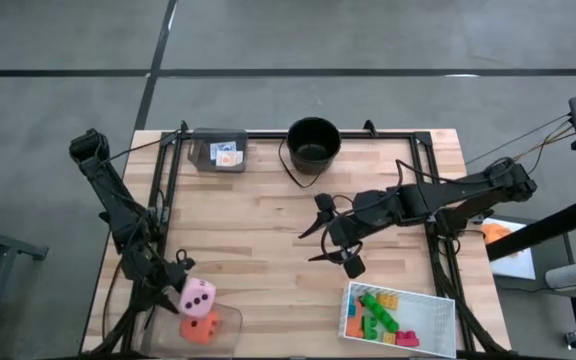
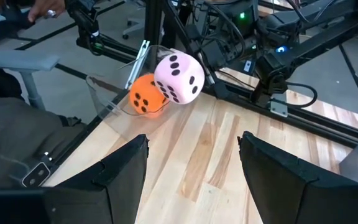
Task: Pick & Place Toys
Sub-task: Put the pink dice into the transparent bin
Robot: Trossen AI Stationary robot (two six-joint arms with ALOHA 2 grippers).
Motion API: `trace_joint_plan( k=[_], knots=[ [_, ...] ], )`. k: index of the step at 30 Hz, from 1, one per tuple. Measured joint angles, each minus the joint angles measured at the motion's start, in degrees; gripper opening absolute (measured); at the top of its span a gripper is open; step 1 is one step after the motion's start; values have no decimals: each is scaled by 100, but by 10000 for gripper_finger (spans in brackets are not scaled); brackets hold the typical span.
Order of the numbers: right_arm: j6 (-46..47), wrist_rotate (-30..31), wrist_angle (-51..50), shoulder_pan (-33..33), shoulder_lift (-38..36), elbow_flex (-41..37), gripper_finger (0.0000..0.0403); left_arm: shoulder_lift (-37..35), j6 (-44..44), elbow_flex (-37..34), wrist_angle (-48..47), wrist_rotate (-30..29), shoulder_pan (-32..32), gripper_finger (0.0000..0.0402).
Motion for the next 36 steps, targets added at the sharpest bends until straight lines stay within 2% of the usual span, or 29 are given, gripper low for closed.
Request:
trace_joint_plan(
  k=[7,20,26,36],
  knots=[
    [46,0,-2,3,0,-9,249,-7,37,8,-12,230,2,247],
    [66,0,-7,3,2,-24,249,-19,625,20,-569,-114,4,249],
    [74,0,-22,13,2,-24,249,2,562,-19,-838,-94,2,229],
    [115,0,-20,100,2,-24,249,-2,734,257,-1114,-214,2,155]
  ],
)
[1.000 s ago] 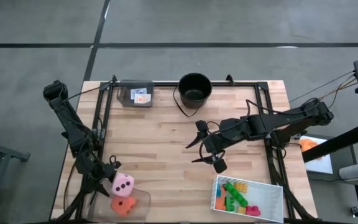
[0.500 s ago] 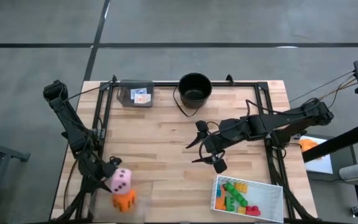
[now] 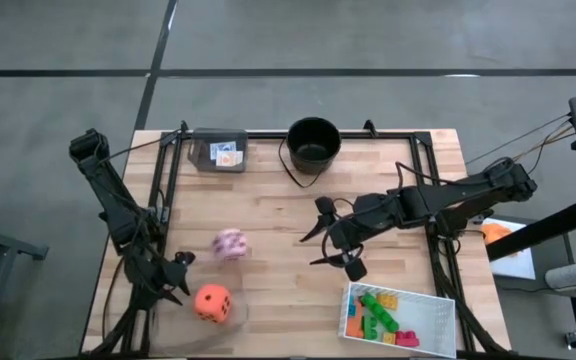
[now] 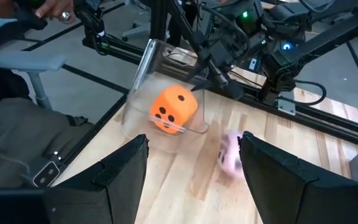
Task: Pick & Place Toys
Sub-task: Put the pink dice into the transparent bin
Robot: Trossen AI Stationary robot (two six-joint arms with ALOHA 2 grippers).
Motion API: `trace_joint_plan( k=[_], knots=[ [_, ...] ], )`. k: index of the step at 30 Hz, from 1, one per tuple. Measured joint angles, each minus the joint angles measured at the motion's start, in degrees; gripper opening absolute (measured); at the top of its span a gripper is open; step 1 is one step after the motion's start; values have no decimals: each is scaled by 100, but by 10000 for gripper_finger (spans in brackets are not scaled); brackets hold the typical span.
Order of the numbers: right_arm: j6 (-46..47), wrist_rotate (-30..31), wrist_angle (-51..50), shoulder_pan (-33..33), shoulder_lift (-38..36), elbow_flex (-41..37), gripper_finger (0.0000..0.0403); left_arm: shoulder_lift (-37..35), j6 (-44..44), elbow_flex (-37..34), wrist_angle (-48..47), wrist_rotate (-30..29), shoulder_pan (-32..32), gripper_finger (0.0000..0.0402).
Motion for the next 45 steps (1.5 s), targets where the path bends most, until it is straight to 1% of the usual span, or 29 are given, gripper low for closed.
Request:
trace_joint_plan(
  k=[4,6,8,11,13,17,19,24,27,30,35,40,45],
  knots=[
    [19,0,38,56,53,-11,249,-2,0,333,-593,-111,0,129],
    [34,-2,168,74,192,-17,249,-2,35,562,-973,-353,0,119],
    [37,0,383,107,449,-67,249,-2,178,770,-1116,-675,0,113],
    [34,87,691,107,917,-116,249,-2,374,978,-1155,-1239,7,111],
    [38,304,800,89,1226,-116,249,-2,493,1047,-1134,-1795,13,110],
    [86,894,730,-7,1689,-116,249,-2,560,1101,-1084,-3025,15,110],
    [127,955,515,-68,1818,-99,249,-2,613,1091,-1090,-3408,29,110],
    [274,1109,-374,-113,2069,60,249,6,812,1050,-1126,-3554,44,110],
    [497,1123,-806,-123,2170,135,249,4,814,1054,-1117,-3908,55,110],
    [685,984,-1015,-120,2190,151,249,7,860,1048,-1091,-4318,67,110],
    [1032,478,-1035,-57,2186,144,249,9,1082,1039,-1045,-4768,122,110],
    [1067,424,-871,38,2223,146,249,9,1222,954,-727,-5012,200,110],
    [861,411,-427,129,2377,146,249,96,1915,736,76,-5016,377,110]
  ],
)
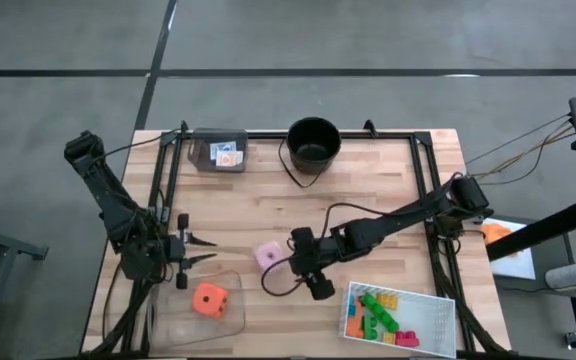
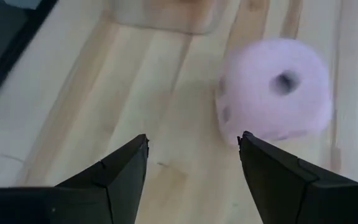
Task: Pick & Place Toys
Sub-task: Put the pink dice into the transparent bin
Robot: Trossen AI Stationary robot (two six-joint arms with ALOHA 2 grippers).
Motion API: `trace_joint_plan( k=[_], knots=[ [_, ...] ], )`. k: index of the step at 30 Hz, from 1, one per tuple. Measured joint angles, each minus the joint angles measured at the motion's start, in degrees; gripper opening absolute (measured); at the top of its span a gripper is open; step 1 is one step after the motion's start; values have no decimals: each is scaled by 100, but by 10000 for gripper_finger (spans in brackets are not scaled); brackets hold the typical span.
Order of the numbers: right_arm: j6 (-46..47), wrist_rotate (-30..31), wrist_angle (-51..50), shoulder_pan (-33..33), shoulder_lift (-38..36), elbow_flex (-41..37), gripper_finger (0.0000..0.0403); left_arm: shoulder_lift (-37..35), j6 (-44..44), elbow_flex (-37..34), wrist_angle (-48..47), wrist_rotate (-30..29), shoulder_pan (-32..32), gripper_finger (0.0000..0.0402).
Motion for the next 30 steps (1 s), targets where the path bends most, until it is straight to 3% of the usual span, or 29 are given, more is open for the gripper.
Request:
trace_joint_plan(
  k=[9,16,19,24,30],
  knots=[
    [-439,577,108,21,276,48,249,417,355,-62,308,-6,770,110],
    [-1002,1124,288,6,777,522,249,422,383,-51,330,-11,1316,110],
    [-1227,1160,255,-6,1180,842,249,422,374,-60,284,22,1396,110],
    [-1621,1758,-1,-31,1733,1489,249,424,356,-60,278,30,1402,111],
    [-1640,2116,-484,-40,1909,1995,249,424,354,-60,271,66,1402,111]
  ],
)
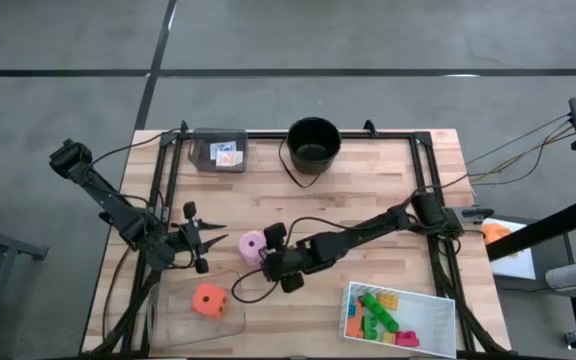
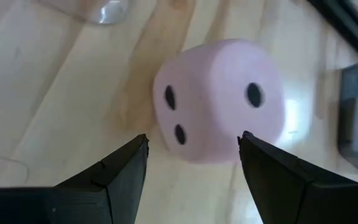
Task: Pick & Place Toys
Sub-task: Put the pink dice into the transparent bin
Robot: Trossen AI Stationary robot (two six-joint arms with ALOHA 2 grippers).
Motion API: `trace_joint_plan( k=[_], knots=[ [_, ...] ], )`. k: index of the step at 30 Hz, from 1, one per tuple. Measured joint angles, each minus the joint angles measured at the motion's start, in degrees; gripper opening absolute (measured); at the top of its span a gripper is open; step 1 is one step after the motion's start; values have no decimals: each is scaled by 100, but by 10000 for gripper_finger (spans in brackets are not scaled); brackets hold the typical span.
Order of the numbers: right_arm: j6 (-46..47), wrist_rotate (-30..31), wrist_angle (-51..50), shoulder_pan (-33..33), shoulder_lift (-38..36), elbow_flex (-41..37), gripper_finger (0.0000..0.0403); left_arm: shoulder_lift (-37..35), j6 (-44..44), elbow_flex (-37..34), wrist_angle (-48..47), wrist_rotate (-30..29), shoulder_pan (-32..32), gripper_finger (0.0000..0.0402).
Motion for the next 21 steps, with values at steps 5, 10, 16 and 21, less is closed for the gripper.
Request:
trace_joint_plan(
  k=[5,10,16,21],
  knots=[
    [9,190,81,4,-133,22,249,2,2,-2,-17,0,0,111],
    [-101,183,224,-12,-38,27,249,2,24,-1,-19,-22,0,111],
    [-290,183,695,-64,176,22,249,-6,30,2,-210,-599,0,111],
    [-365,249,1021,-164,338,26,249,-9,32,1,-282,-669,0,111]
  ],
)
